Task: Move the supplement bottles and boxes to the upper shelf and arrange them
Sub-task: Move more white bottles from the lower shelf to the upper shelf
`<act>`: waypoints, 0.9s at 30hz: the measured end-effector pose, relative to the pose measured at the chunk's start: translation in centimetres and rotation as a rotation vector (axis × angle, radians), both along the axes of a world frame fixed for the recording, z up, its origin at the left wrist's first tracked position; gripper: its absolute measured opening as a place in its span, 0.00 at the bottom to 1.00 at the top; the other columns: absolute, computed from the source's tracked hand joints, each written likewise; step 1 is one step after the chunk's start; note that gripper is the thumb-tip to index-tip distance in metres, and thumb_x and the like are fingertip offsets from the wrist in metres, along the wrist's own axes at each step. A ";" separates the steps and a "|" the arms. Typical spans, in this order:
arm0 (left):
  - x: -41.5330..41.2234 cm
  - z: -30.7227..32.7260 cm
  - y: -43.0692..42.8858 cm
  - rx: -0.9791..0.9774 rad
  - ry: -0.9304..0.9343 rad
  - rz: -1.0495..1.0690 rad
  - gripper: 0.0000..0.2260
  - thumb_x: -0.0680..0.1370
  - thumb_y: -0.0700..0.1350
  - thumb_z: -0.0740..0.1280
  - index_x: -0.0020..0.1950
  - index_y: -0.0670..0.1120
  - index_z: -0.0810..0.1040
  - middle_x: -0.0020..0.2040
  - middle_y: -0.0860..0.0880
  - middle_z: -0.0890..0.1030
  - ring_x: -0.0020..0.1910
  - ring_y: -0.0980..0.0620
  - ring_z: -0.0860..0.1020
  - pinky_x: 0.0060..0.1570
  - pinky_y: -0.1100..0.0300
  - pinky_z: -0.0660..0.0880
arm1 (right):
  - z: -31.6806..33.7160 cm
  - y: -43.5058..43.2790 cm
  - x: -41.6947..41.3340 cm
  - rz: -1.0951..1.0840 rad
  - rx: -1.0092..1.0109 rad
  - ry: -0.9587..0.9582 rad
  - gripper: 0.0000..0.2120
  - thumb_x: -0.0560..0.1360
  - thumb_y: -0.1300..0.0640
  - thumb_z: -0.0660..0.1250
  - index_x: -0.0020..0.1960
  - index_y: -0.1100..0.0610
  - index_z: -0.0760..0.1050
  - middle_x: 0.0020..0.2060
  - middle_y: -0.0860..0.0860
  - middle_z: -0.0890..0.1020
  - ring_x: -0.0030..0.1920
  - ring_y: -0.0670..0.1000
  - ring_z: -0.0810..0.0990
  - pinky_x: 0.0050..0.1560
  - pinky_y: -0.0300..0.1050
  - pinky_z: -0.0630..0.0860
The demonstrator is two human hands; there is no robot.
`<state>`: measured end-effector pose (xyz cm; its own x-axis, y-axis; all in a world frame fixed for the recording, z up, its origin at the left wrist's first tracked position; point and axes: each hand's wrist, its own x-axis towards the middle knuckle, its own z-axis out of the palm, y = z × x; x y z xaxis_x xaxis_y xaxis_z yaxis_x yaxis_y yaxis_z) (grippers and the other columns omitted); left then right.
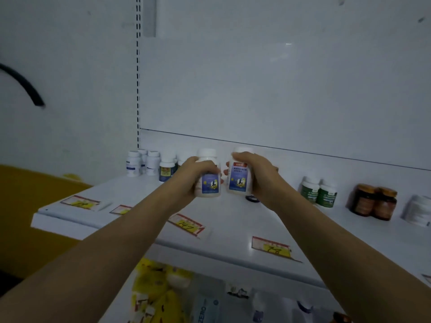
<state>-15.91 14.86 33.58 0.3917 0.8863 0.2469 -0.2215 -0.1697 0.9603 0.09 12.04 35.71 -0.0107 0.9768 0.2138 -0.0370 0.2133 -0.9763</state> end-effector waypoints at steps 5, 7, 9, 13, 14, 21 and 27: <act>-1.3 -0.8 5.7 -0.040 0.136 0.081 0.23 0.70 0.38 0.72 0.63 0.40 0.69 0.55 0.40 0.80 0.49 0.44 0.81 0.43 0.54 0.78 | -1.6 5.5 -1.4 -0.070 -0.023 -0.145 0.08 0.76 0.56 0.67 0.53 0.56 0.72 0.47 0.52 0.81 0.47 0.51 0.80 0.49 0.46 0.77; -1.7 -1.3 8.0 0.008 0.210 0.087 0.20 0.73 0.37 0.70 0.63 0.41 0.71 0.56 0.42 0.80 0.50 0.47 0.80 0.44 0.55 0.78 | -2.3 7.5 -1.7 -0.115 -0.031 -0.180 0.14 0.76 0.56 0.67 0.60 0.58 0.72 0.54 0.53 0.80 0.51 0.51 0.80 0.52 0.46 0.76; -2.0 -1.9 10.2 0.032 0.260 0.069 0.19 0.73 0.35 0.70 0.62 0.41 0.73 0.56 0.42 0.80 0.52 0.45 0.80 0.48 0.54 0.78 | -2.9 9.2 -1.9 -0.195 -0.055 -0.239 0.19 0.75 0.56 0.68 0.63 0.58 0.71 0.58 0.55 0.79 0.57 0.54 0.79 0.59 0.52 0.76; -2.4 -2.7 14.2 0.018 0.309 0.047 0.19 0.71 0.34 0.72 0.60 0.42 0.76 0.53 0.43 0.81 0.51 0.46 0.80 0.43 0.56 0.77 | -3.4 12.3 -2.1 -0.318 -0.111 -0.315 0.18 0.75 0.60 0.69 0.63 0.58 0.73 0.57 0.56 0.80 0.53 0.54 0.80 0.54 0.54 0.79; -2.3 -2.9 15.0 0.008 0.307 0.049 0.19 0.70 0.33 0.72 0.60 0.42 0.76 0.53 0.43 0.81 0.50 0.46 0.79 0.42 0.58 0.76 | -3.5 12.9 -2.2 -0.341 -0.117 -0.318 0.18 0.74 0.61 0.69 0.63 0.58 0.73 0.55 0.54 0.80 0.48 0.51 0.80 0.47 0.48 0.80; -0.5 -5.3 18.9 -0.044 0.277 0.116 0.20 0.69 0.32 0.73 0.61 0.38 0.78 0.58 0.38 0.80 0.57 0.39 0.78 0.60 0.41 0.74 | -5.6 17.5 -2.6 -0.508 -0.219 -0.365 0.14 0.72 0.62 0.71 0.57 0.58 0.75 0.56 0.59 0.81 0.56 0.59 0.80 0.57 0.59 0.77; 0.6 -5.5 19.0 0.088 0.399 0.166 0.25 0.63 0.42 0.74 0.59 0.39 0.77 0.56 0.38 0.81 0.57 0.40 0.79 0.59 0.43 0.75 | -5.9 19.8 -2.0 -0.600 -0.191 -0.550 0.21 0.70 0.55 0.74 0.60 0.58 0.74 0.55 0.59 0.81 0.57 0.59 0.79 0.58 0.59 0.76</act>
